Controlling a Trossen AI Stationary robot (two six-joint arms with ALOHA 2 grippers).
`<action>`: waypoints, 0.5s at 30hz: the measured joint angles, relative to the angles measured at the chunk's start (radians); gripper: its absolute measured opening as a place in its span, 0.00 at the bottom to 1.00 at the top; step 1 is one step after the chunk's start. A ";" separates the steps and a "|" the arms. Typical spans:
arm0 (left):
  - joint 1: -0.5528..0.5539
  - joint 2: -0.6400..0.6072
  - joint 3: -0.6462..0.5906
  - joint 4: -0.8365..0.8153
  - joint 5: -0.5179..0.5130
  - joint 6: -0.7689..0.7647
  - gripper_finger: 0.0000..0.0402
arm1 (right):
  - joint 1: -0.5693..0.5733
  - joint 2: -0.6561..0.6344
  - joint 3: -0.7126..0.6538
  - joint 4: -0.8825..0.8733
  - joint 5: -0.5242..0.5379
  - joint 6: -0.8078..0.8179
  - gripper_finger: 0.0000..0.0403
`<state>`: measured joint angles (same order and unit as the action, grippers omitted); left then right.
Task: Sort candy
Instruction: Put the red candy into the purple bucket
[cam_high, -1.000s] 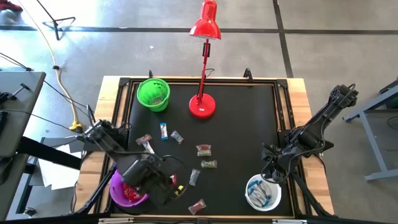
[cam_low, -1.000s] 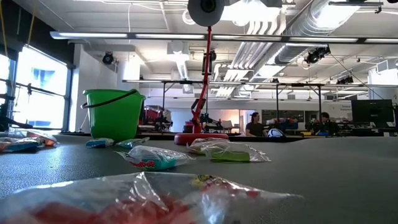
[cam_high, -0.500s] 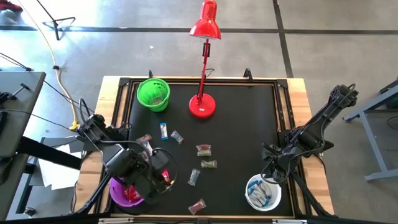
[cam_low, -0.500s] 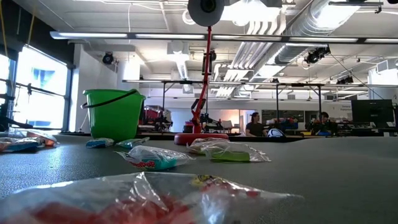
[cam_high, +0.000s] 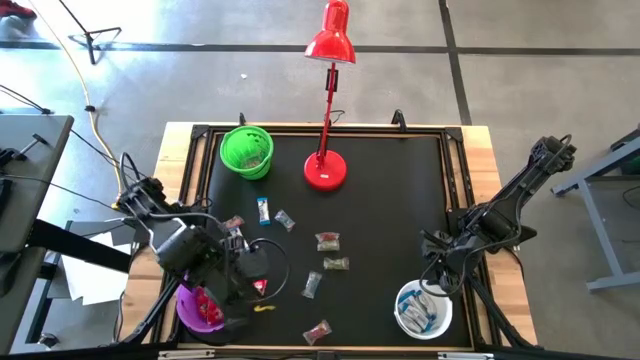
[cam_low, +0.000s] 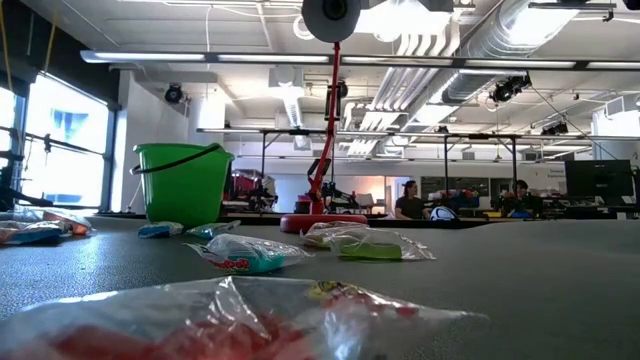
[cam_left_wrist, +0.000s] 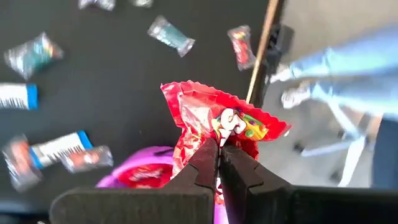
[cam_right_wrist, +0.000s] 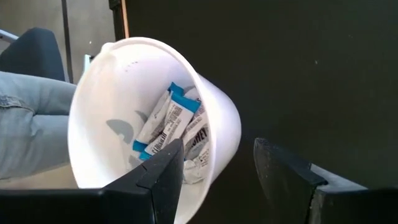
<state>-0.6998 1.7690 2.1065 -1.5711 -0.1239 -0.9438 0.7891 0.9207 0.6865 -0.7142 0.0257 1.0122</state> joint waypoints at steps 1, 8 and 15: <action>-0.002 -0.010 0.000 0.000 0.003 0.059 0.00 | 0.000 0.000 0.000 -0.005 0.000 0.000 0.48; -0.002 -0.068 0.000 0.000 0.037 0.340 0.00 | 0.000 0.000 0.000 -0.015 0.000 0.000 0.48; -0.002 -0.140 -0.073 0.003 0.046 0.436 0.00 | 0.000 0.000 0.000 -0.031 0.000 -0.004 0.48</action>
<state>-0.7021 1.6295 2.0336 -1.5681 -0.0783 -0.5074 0.7891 0.9207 0.6865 -0.7455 0.0257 1.0084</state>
